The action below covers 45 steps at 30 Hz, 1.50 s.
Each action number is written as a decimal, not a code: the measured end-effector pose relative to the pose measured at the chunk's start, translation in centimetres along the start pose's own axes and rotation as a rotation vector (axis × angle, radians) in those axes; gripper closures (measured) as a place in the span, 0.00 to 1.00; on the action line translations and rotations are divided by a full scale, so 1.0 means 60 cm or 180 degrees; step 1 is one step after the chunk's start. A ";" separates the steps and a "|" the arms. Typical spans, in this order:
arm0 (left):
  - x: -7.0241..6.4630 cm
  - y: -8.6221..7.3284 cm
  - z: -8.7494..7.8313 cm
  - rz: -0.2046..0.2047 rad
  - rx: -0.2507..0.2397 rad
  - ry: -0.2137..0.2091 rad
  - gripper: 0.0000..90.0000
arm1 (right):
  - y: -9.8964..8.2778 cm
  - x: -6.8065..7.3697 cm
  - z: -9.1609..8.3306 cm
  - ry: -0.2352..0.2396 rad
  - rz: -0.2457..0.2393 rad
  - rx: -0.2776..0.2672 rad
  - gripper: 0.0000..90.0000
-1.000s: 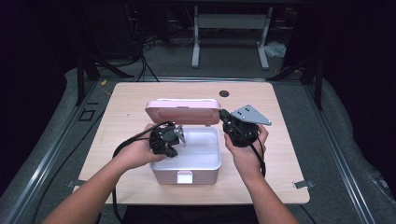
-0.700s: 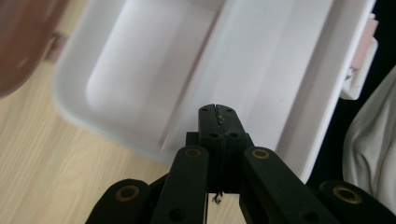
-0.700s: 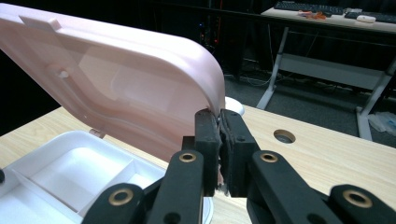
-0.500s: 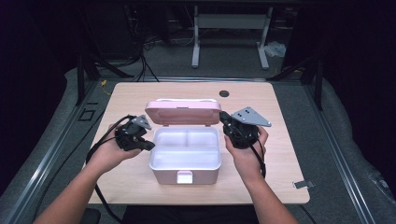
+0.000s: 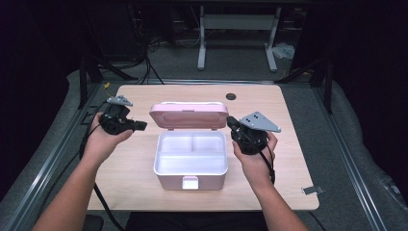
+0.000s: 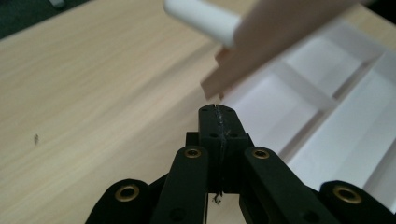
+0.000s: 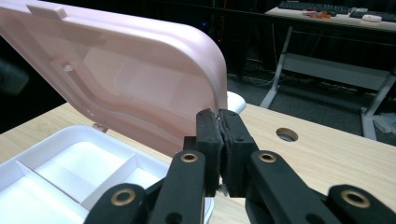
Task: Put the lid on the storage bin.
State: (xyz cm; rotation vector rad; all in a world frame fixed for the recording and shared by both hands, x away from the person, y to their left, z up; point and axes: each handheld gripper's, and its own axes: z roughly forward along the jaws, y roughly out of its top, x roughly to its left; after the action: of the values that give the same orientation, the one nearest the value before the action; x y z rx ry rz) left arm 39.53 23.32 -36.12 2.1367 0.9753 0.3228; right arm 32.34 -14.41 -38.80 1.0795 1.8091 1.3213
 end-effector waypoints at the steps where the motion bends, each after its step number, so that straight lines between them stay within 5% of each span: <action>1: 0.001 0.010 -0.004 -0.0032 -0.0067 -0.0014 1.00 | 0.000 0.000 0.000 0.0001 -0.0003 0.0002 0.98; 7: -0.005 0.057 -0.016 -0.0086 -0.0367 -0.0168 1.00 | -0.003 0.000 -0.003 0.0034 -0.0014 0.0005 0.99; 11: -0.019 0.076 -0.020 -0.0017 -0.0414 -0.0173 1.00 | -0.005 -0.004 -0.014 0.0023 0.0005 -0.0057 0.99; 17: -0.032 0.070 -0.014 0.0062 -0.0374 -0.0261 1.00 | -0.006 -0.022 -0.036 -0.0038 0.0054 -0.0121 0.99; 35: -0.073 -0.050 0.025 0.0178 -0.0176 -0.0577 1.00 | -0.022 -0.047 -0.037 -0.0147 0.0113 -0.0052 0.99; 45: -0.089 -0.090 0.043 0.0240 -0.0149 -0.0685 1.00 | -0.049 -0.053 -0.028 -0.0154 0.0112 0.0051 0.99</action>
State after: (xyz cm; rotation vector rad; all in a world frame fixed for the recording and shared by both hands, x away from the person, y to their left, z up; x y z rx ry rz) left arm 34.28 20.37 -41.40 2.1182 0.7585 0.1464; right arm 31.66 -18.41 -41.04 1.1469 1.7756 1.2923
